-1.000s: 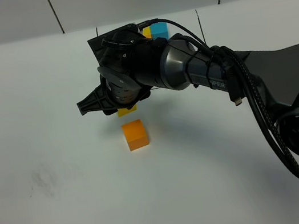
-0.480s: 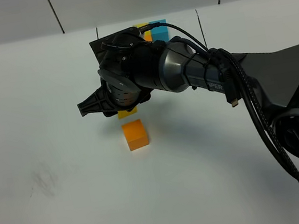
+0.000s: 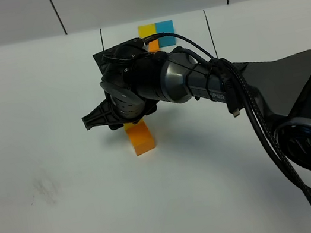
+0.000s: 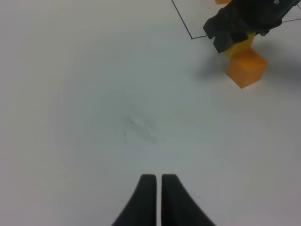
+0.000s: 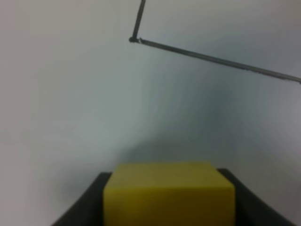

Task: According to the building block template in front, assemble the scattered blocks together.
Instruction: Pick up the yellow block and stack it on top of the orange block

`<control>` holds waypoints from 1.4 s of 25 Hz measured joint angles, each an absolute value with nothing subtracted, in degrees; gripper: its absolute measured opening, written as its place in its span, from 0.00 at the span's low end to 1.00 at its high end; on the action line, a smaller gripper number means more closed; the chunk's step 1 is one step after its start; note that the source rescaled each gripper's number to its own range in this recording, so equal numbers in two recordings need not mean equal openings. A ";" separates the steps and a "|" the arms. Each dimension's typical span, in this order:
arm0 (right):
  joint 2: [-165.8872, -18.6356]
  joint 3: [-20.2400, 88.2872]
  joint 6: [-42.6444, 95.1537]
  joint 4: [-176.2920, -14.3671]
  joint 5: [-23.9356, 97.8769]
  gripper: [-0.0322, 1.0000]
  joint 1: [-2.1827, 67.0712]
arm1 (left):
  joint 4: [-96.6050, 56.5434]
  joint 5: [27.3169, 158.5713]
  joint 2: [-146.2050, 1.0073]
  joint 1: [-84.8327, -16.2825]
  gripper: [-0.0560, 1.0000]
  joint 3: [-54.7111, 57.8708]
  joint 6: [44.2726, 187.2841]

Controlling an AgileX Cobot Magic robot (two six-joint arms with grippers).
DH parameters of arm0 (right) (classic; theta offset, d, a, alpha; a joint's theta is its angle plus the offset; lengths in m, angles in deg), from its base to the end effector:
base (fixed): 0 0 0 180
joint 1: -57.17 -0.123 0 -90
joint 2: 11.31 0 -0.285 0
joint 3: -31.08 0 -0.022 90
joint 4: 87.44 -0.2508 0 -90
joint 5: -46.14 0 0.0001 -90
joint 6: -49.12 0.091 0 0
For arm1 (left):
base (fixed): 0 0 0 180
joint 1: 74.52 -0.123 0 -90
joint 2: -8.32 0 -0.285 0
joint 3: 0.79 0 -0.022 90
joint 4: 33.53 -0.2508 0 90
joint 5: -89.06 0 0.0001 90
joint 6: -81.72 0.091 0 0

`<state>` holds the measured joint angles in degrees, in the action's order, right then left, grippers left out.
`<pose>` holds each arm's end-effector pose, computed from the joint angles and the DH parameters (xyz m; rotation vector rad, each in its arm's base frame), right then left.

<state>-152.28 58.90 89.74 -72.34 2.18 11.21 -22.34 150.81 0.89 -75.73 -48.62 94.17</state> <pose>0.3572 0.3457 0.1422 -0.3317 2.6785 0.1555 -0.0086 -0.0157 0.2807 0.2117 2.0167 -0.0832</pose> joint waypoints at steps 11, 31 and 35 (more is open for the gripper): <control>-154.02 59.04 89.94 -72.29 1.80 0.48 10.90 | -22.34 150.81 0.89 -75.73 0.06 -48.62 94.17; -156.16 59.34 91.42 -72.15 2.18 0.48 10.73 | -22.34 150.81 0.89 -75.73 0.06 -48.62 94.17; -156.16 59.38 91.16 -72.15 2.18 0.48 10.73 | -22.34 150.81 0.89 -75.73 0.06 -48.62 94.17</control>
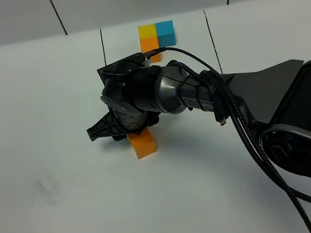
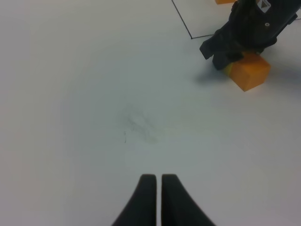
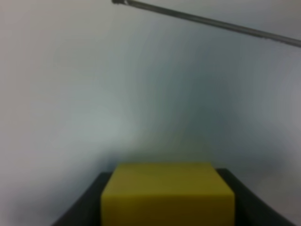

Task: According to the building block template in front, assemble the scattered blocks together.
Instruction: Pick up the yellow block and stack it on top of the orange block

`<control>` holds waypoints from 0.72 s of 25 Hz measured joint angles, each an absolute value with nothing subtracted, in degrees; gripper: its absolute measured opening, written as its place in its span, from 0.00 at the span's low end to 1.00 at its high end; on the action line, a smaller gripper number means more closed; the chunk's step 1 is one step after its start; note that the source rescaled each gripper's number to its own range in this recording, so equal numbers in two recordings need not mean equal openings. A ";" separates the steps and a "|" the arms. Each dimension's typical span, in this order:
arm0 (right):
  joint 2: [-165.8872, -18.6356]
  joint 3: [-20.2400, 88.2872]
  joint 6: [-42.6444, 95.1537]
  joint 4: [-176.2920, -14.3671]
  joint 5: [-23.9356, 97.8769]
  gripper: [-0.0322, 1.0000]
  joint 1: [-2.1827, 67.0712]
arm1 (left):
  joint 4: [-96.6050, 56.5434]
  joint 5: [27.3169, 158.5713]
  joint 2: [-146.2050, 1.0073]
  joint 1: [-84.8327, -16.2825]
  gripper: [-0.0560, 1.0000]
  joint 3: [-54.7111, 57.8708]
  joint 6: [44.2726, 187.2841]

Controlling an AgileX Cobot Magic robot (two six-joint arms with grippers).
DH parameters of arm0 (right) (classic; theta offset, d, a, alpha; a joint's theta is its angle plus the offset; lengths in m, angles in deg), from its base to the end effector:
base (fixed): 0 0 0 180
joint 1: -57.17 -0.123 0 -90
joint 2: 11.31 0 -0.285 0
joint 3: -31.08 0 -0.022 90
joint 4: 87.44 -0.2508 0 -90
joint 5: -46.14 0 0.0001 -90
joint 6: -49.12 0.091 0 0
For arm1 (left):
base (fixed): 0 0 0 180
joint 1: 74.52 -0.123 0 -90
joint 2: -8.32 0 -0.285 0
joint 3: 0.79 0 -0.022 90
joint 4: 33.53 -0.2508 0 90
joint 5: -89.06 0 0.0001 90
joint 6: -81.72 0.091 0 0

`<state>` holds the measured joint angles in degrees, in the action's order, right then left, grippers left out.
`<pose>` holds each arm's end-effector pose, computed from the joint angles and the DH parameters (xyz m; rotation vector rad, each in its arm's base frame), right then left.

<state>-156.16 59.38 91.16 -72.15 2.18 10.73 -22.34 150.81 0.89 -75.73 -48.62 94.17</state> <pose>0.3556 0.3497 0.1108 -0.3257 2.7274 0.1127 -0.0086 -0.0157 0.2807 0.2117 2.0167 -0.0832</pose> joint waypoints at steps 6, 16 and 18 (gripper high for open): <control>-156.20 59.38 89.93 -72.15 2.40 0.48 10.73 | -22.34 150.81 0.89 -75.73 0.06 -48.62 94.17; -156.22 59.38 89.25 -72.10 3.17 0.48 10.73 | -22.34 150.81 0.89 -75.73 0.06 -48.62 94.17; -156.22 59.38 88.43 -72.10 3.42 0.48 10.73 | -22.34 150.81 0.89 -75.73 0.06 -48.62 94.17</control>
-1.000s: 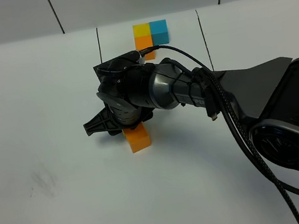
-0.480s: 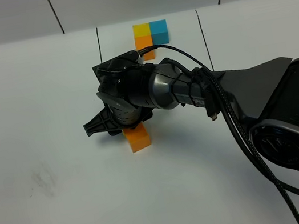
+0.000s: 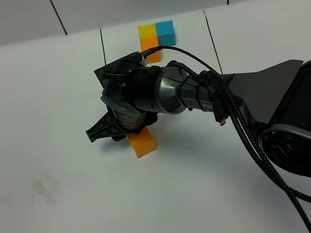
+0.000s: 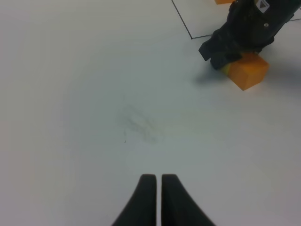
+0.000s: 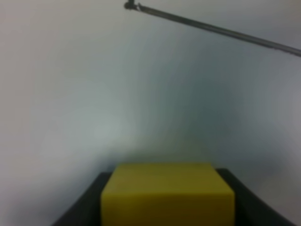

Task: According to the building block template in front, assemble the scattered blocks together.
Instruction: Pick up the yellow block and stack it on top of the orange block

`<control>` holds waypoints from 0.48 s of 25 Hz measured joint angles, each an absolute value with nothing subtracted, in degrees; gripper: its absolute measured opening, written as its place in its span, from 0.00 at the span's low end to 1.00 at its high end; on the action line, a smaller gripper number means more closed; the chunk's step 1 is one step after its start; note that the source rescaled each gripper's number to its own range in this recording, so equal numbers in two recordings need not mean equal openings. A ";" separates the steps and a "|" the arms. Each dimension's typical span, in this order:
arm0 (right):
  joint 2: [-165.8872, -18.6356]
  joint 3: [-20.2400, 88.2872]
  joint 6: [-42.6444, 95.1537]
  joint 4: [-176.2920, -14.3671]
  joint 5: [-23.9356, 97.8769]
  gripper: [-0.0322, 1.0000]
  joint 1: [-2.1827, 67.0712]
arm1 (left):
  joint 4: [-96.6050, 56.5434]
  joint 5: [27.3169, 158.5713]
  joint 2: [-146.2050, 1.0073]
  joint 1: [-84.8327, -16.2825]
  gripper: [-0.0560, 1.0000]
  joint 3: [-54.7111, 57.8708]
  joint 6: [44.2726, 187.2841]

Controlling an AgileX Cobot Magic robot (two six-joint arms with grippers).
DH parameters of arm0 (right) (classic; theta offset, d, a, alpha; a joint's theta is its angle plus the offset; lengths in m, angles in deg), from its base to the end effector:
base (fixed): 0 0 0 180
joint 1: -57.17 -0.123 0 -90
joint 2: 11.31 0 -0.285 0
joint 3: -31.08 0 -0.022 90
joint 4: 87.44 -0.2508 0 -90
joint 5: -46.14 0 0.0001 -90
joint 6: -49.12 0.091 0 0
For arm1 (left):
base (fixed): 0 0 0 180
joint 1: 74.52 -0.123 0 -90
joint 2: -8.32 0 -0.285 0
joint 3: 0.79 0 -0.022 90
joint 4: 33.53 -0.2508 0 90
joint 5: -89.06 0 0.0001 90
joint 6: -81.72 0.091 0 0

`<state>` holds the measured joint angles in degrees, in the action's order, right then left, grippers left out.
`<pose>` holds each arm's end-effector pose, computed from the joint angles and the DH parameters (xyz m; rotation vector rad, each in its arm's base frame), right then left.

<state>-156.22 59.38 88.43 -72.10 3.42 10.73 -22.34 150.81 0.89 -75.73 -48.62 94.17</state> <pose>0.3566 0.3513 0.1110 -0.3927 2.7020 0.1195 -0.0086 -0.0157 0.2807 0.2117 2.0167 -0.0832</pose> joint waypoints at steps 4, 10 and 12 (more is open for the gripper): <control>-156.26 59.38 86.45 -72.28 3.89 0.48 10.73 | -22.34 150.81 0.89 -75.73 0.06 -48.62 94.17; -156.32 59.38 85.13 -72.75 4.23 0.49 10.73 | -22.34 150.81 0.89 -75.73 0.06 -48.62 94.17; -156.32 59.38 84.99 -73.00 4.51 0.55 10.73 | -22.34 150.81 0.89 -75.73 0.06 -48.62 94.17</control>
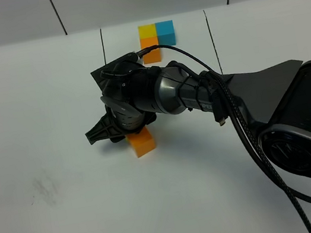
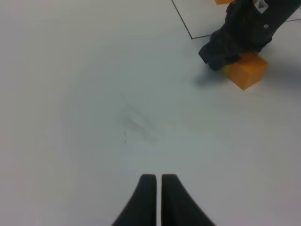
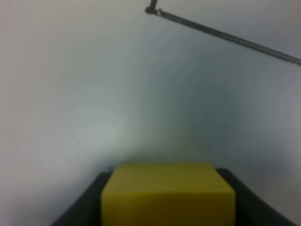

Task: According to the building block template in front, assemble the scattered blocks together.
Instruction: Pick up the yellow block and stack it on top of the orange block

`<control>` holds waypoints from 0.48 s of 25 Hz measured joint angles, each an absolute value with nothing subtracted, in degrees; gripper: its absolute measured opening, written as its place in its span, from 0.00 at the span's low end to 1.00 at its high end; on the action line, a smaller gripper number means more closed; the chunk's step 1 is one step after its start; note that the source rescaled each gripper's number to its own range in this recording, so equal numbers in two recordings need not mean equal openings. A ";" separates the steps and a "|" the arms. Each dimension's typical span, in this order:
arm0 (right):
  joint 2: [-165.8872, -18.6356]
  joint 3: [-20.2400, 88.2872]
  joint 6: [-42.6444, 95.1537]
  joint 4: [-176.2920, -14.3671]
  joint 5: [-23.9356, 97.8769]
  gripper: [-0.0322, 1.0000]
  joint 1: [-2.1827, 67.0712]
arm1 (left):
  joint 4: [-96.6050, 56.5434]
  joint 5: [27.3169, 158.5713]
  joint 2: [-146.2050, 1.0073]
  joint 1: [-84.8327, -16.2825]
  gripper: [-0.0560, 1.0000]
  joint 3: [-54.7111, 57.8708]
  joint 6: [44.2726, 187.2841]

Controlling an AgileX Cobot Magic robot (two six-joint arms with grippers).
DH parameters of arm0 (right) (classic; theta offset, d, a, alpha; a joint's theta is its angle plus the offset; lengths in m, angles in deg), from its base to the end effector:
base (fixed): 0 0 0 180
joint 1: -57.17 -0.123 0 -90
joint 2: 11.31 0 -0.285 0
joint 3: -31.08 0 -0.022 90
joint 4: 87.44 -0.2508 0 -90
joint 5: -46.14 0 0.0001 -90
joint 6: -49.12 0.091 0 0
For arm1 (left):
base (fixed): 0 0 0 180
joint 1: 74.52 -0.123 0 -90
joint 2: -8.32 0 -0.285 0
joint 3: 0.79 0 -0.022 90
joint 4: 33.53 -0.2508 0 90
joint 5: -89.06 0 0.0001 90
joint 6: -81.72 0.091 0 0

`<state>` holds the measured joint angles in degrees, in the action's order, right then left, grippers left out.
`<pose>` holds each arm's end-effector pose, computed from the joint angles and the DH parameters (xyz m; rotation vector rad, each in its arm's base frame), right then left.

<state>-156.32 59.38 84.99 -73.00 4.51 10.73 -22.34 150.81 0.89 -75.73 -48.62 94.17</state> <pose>0.3567 0.3532 0.1104 -0.4626 2.6840 0.1327 -0.0086 -0.0157 0.2807 0.2117 2.0167 -0.0832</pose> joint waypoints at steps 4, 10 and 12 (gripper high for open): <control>-156.43 59.38 83.83 -73.22 4.76 0.80 10.73 | -22.34 150.81 0.89 -75.73 0.06 -48.62 94.17; -156.25 59.38 82.40 -73.23 5.73 0.99 10.73 | -22.34 150.81 0.89 -75.73 0.06 -48.62 94.17; -155.94 59.33 82.39 -73.23 6.33 1.00 10.73 | -22.34 150.81 0.89 -75.73 0.06 -48.62 94.17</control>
<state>-155.94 59.33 82.39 -73.23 6.33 10.73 -22.34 150.81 0.89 -75.73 -48.62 94.17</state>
